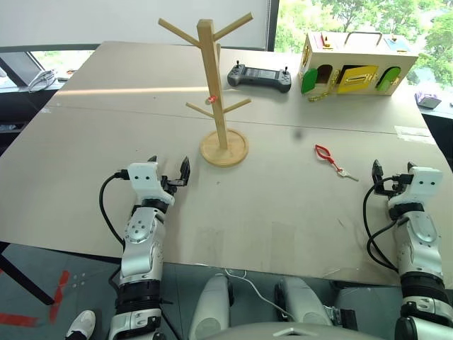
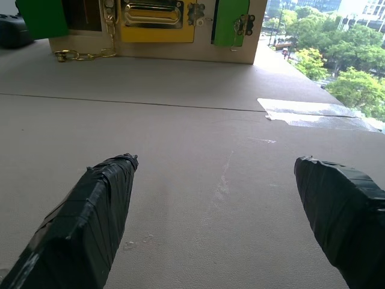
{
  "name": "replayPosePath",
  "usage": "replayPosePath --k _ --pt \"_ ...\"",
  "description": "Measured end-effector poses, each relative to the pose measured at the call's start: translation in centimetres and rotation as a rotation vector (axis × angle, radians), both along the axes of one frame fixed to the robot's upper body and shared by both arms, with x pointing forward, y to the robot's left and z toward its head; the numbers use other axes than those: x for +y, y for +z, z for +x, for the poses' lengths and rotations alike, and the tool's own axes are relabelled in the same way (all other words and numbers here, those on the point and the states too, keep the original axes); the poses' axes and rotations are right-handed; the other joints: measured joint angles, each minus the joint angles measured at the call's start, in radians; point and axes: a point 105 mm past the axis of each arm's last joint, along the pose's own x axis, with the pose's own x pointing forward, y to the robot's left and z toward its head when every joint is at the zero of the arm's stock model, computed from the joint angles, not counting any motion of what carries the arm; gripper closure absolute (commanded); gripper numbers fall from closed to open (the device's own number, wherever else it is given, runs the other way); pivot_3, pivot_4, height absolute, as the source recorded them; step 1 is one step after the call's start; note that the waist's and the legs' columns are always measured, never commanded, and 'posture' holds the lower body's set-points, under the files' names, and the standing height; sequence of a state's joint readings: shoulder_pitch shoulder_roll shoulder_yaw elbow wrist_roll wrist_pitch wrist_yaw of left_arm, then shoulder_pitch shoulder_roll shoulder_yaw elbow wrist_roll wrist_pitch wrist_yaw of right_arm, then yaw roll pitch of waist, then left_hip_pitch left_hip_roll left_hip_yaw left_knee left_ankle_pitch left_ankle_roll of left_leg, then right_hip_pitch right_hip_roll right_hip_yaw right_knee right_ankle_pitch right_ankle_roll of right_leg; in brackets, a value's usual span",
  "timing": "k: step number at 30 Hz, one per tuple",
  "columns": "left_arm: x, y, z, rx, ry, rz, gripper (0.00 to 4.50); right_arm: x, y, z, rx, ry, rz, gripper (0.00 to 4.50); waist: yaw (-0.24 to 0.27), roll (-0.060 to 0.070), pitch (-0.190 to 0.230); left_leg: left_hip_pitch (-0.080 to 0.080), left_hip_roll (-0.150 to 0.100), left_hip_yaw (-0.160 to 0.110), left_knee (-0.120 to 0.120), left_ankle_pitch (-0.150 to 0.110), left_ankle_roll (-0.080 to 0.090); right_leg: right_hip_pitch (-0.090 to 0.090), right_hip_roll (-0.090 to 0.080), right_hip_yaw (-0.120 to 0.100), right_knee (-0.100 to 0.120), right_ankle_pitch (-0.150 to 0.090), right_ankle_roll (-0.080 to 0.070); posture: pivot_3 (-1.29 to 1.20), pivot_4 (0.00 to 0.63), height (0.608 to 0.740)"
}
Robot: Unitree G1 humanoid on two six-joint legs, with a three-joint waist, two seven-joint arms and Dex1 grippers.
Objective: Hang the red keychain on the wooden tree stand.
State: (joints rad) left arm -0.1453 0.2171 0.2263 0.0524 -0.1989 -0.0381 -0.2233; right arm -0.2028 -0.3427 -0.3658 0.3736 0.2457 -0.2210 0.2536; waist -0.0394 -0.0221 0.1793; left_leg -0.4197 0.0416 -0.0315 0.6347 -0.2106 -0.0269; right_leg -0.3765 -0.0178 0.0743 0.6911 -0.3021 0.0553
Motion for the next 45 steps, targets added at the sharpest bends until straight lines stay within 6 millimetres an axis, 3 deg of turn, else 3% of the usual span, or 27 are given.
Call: replayPosePath --k 25,30,36,41,45 --pt "-0.8 -0.3 0.0 0.008 -0.054 0.001 0.09 -0.1 -0.1 -0.1 0.011 0.018 -0.007 0.00 0.000 0.000 0.000 0.000 0.000 0.000 0.000 0.000 0.000 0.000 0.000 0.000 0.000 0.000 0.000 0.00 0.150 0.740" --pt "-4.3 -0.6 -0.7 0.007 -0.244 -0.032 0.09 1.1 0.7 0.5 0.094 0.228 -0.013 0.00 0.000 0.001 0.000 0.000 0.000 0.001 0.000 0.000 0.000 0.000 0.000 0.001 0.000 0.000 0.000 0.00 0.150 0.740" --pt "-10.9 0.1 -3.8 -0.045 -0.614 -0.046 0.09 4.9 4.3 0.2 0.264 0.650 -0.101 0.00 -0.001 0.002 0.001 0.001 0.000 0.001 0.000 0.000 0.000 0.000 0.001 0.001 -0.001 0.000 0.000 0.00 0.150 0.740" --pt "-12.8 0.5 -5.0 -0.089 -0.758 -0.026 0.09 7.7 3.3 -0.8 0.434 0.843 -0.071 0.00 -0.001 0.002 0.001 0.000 0.000 0.001 0.000 0.000 0.000 0.001 0.001 0.001 -0.002 0.000 0.000 0.00 0.150 0.740" --pt "-13.9 0.5 -5.8 -0.098 -0.847 -0.020 0.09 9.2 3.8 -0.3 0.455 0.908 -0.078 0.00 -0.001 0.002 0.001 0.000 0.000 0.001 0.000 0.000 0.000 0.000 0.001 0.001 -0.002 0.000 0.000 0.00 0.150 0.740"
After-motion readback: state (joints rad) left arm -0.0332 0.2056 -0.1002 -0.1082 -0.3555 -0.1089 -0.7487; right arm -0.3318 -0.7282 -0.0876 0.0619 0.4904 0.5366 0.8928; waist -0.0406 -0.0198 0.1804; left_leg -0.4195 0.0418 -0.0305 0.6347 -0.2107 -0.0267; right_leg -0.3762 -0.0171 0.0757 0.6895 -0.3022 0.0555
